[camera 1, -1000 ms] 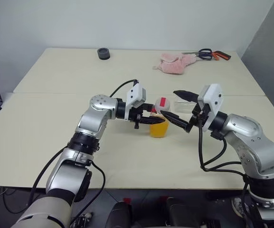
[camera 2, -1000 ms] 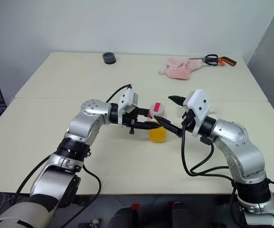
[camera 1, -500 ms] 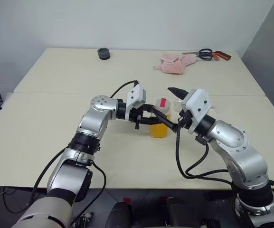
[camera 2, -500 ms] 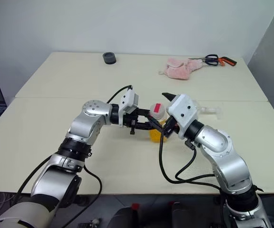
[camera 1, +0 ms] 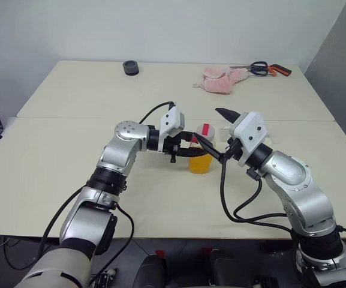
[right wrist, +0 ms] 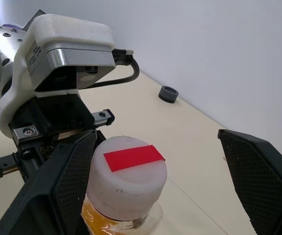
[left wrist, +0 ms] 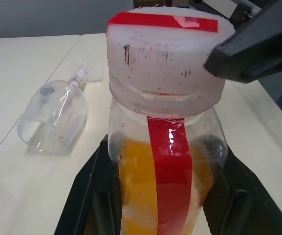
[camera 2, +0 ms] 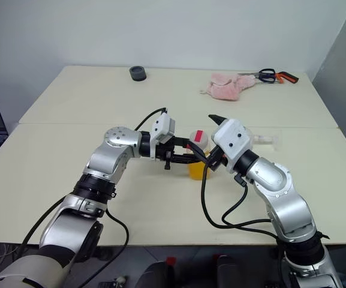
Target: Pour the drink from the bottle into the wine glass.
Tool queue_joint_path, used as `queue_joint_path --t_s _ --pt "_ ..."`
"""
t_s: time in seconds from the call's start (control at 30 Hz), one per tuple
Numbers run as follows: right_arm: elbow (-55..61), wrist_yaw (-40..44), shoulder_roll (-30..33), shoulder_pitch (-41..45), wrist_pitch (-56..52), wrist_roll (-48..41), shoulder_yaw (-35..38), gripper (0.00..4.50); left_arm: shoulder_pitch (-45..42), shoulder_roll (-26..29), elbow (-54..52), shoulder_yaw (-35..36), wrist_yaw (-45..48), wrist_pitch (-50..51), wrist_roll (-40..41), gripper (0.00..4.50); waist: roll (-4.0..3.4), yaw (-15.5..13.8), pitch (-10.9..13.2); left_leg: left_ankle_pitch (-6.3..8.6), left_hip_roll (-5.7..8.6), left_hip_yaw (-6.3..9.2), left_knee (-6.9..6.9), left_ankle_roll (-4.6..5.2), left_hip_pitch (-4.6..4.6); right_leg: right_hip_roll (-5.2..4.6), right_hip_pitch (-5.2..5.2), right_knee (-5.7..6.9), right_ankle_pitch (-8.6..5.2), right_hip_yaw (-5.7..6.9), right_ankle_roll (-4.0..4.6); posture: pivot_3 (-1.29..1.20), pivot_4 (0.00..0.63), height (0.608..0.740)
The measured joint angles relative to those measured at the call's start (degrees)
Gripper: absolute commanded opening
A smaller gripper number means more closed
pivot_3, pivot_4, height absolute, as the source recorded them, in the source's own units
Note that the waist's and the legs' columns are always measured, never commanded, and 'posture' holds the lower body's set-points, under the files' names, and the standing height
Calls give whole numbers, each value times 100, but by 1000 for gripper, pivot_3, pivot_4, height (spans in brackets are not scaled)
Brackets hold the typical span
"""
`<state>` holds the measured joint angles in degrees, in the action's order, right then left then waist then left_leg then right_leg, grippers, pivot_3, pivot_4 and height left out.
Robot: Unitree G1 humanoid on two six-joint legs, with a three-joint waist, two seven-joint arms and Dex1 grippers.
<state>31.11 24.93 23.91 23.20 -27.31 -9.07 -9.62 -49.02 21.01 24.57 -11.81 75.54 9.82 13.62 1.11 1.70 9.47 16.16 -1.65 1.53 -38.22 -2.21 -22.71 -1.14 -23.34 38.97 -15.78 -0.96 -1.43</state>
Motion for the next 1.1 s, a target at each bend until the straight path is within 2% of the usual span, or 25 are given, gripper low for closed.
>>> queue_joint_path --t_s 1.1 --pt "392 172 298 -301 -270 -403 362 4230 -2 8 16 -1 1 1 -15 1690 0 1 0 0 0 0 0 0 0 0 0 1 0 0 0 0 150 740"
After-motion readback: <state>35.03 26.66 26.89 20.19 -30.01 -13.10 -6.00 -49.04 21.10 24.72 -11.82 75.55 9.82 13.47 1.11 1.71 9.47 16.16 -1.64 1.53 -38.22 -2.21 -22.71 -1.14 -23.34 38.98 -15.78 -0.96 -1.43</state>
